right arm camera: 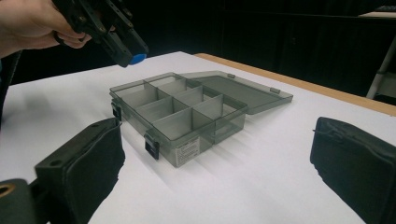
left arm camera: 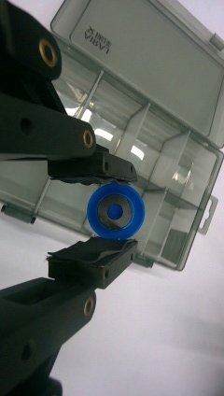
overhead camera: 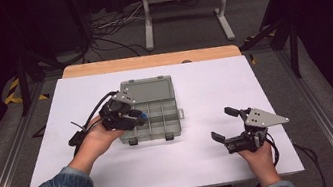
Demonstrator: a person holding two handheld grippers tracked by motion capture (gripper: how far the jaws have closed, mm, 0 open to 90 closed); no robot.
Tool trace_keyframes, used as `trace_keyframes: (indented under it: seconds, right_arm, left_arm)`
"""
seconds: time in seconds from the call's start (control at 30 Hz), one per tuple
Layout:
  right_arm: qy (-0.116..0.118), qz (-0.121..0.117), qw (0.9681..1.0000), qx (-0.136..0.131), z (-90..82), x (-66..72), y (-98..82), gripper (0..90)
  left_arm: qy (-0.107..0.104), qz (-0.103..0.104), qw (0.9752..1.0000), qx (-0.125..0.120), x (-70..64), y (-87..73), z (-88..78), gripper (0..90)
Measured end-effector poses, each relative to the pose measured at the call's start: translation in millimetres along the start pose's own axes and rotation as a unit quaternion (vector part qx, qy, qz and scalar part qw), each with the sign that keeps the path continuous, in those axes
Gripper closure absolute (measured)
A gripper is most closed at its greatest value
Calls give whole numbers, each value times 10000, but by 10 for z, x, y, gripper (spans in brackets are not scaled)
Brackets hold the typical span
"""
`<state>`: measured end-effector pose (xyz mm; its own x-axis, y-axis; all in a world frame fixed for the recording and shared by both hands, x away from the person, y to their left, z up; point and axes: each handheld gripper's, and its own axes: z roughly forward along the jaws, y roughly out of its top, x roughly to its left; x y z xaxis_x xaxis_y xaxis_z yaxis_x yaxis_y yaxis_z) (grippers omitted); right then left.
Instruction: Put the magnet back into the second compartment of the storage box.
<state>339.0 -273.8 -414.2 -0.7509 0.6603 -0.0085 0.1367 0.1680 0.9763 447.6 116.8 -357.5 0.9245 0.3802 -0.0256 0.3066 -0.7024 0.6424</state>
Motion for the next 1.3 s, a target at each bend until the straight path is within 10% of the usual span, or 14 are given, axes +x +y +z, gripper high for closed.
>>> trace_keyframes:
  seconds: [1.3]
  right_arm:
    - [42, 15, 10000, -36, -7, -12, -1, 32]
  left_arm:
    - [264, -654, 9969, 359, 556, 36, 403, 619]
